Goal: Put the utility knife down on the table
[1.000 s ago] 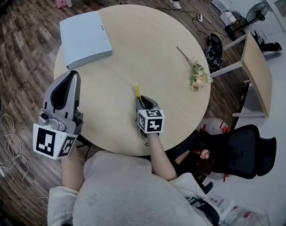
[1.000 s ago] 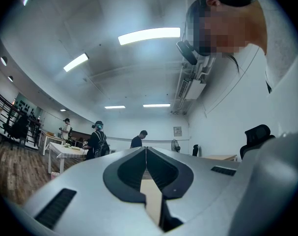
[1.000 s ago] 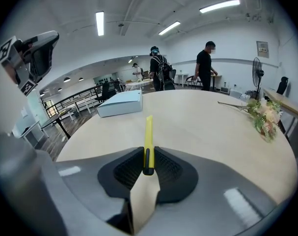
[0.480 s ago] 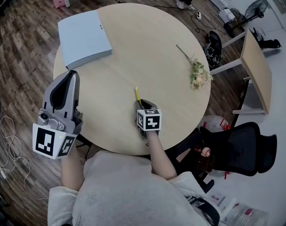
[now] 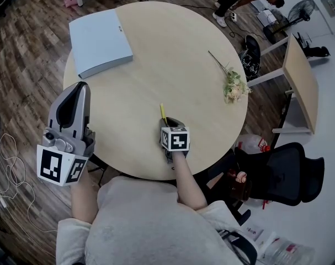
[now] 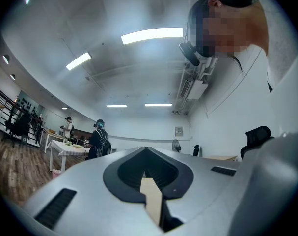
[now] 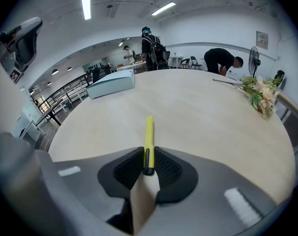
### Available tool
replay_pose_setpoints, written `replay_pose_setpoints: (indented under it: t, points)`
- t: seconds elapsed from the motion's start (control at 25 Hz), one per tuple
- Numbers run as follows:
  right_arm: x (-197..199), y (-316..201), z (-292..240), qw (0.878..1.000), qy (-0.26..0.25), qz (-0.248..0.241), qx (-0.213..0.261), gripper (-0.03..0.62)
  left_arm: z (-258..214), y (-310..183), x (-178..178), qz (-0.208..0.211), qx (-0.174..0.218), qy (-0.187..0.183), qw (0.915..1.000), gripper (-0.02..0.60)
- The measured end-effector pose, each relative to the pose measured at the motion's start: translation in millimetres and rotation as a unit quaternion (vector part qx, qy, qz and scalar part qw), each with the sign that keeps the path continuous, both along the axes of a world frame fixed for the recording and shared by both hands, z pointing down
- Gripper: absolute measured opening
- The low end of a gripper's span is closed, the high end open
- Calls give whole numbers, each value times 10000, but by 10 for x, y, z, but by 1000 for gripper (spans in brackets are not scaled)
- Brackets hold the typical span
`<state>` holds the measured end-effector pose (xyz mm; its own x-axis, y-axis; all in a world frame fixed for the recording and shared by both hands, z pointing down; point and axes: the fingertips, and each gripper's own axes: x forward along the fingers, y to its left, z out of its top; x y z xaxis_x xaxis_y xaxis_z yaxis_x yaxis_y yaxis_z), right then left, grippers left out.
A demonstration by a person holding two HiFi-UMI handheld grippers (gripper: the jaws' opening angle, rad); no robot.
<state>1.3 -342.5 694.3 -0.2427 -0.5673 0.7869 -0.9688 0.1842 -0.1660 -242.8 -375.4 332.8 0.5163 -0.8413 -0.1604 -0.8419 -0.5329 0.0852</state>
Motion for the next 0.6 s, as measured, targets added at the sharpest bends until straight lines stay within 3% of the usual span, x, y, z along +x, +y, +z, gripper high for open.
replay_pose_setpoints:
  t: [0.6]
  points:
    - [28,6,-75,9999,53,-6,145,89,0,54,13,-12,8,33,10000,9]
